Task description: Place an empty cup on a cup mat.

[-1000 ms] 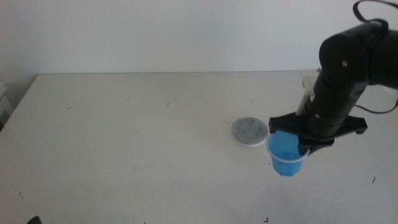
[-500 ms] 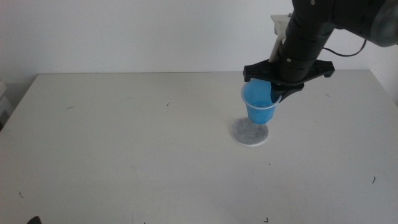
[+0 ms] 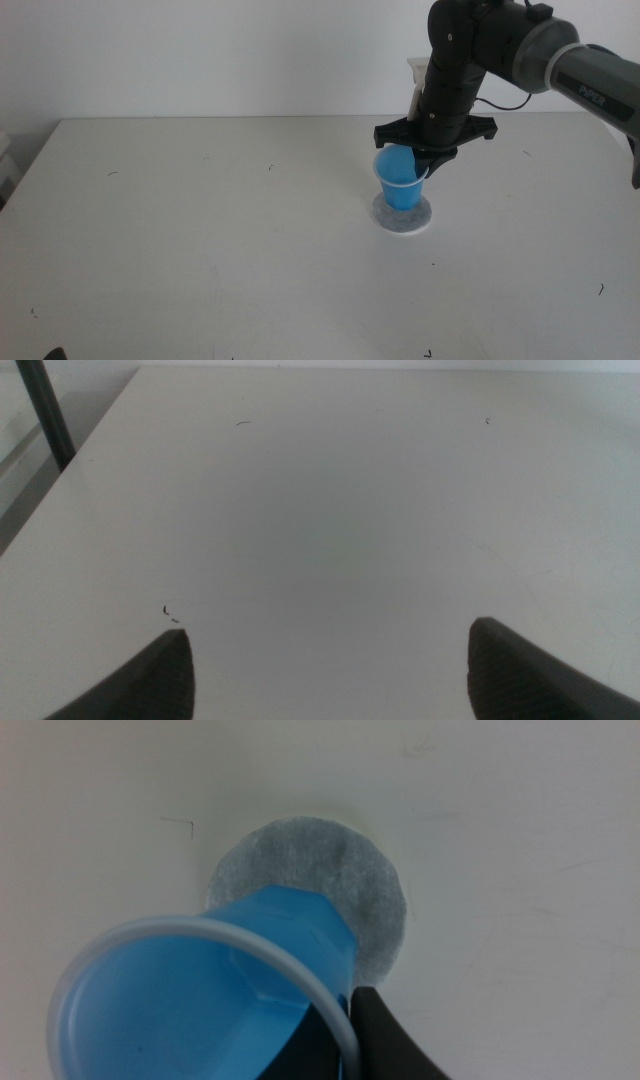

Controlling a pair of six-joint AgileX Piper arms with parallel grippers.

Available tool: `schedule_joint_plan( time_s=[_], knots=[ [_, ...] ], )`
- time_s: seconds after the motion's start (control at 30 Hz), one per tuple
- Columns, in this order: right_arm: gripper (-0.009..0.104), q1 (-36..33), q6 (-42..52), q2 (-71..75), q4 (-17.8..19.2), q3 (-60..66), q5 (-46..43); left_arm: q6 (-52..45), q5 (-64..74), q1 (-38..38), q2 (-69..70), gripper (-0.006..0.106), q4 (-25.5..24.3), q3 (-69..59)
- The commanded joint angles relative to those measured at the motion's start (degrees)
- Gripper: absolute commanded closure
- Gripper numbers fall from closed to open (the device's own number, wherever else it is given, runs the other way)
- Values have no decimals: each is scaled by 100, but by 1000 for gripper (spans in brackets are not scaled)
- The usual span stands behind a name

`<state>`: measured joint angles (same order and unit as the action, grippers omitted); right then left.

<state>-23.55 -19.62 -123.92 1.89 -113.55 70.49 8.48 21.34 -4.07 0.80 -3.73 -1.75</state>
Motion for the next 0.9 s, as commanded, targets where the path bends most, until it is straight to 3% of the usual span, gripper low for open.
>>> schedule_joint_plan(
  time_s=[0.0, 0.6, 0.77, 0.87],
  knots=[
    [96, 50, 96, 241, 32, -187, 23, 62, -384, 6, 17, -5, -2, 34],
    [95, 107, 97, -193, 157, -178, -247, 62, -384, 6, 17, -5, -2, 34],
    [76, 101, 224, -188, 97, -178, -214, 62, -384, 6, 17, -5, -2, 34],
    [56, 101, 224, -182, 97, -178, -203, 62, -384, 6, 17, -5, -2, 34]
  ],
)
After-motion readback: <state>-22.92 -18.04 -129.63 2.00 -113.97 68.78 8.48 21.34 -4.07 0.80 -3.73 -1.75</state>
